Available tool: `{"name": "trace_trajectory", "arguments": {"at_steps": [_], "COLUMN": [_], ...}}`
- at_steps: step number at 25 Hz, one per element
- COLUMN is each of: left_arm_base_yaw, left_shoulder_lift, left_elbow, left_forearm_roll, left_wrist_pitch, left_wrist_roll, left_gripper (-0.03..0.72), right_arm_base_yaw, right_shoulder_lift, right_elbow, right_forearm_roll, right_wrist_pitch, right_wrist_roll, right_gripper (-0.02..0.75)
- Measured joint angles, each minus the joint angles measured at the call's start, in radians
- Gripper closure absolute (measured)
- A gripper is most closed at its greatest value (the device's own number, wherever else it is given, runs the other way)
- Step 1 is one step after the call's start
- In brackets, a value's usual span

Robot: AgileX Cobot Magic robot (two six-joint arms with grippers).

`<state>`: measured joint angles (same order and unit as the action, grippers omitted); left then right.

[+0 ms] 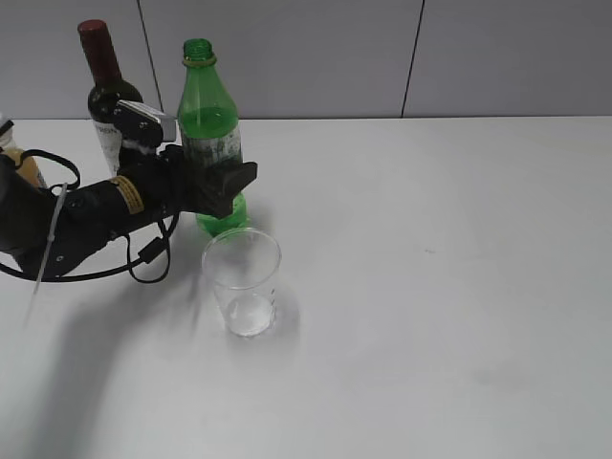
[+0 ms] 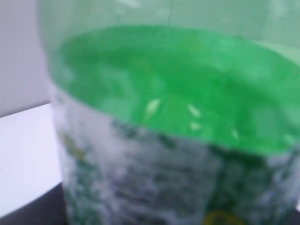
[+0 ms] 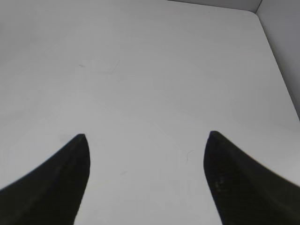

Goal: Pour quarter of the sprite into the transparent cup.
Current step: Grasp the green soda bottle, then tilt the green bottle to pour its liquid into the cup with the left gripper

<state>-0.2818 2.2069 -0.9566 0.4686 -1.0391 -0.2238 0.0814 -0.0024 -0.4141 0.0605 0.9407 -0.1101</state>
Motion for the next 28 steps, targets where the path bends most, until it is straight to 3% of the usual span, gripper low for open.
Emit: {"name": "trace_trajectory", "arguments": {"at_steps": [7,17,23,28], "left_arm_base_yaw": [-0.001,-0.001,-0.018,-0.084], "left_shoulder_lift": [-0.038,-0.280,-0.452,-0.573], "left_elbow": [0.020,0.241,0.416,0.537], "left_forearm_roll": [-0.033,-0.136,-0.308,-0.489], "left_wrist_pitch": [0.046,0.057,0.055,0.054], "left_wrist_roll": [0.000,0.020,0.150,0.250], "left_gripper": [0.222,0.222,0.222,0.222], "right_arm_base_yaw": [0.000,0.000,0.000,0.000], "right_shoulder_lift": [0.000,0.000,0.000,0.000], "right_elbow": [0.000,0.000,0.000,0.000], "right_forearm_roll": [0.000,0.000,0.000,0.000], "right_wrist_pitch": [0.000,0.000,0.000,0.000], "right_wrist_roll": [0.000,0.000,0.000,0.000], "right_gripper": [0.153,0.153,0.153,0.153]}}
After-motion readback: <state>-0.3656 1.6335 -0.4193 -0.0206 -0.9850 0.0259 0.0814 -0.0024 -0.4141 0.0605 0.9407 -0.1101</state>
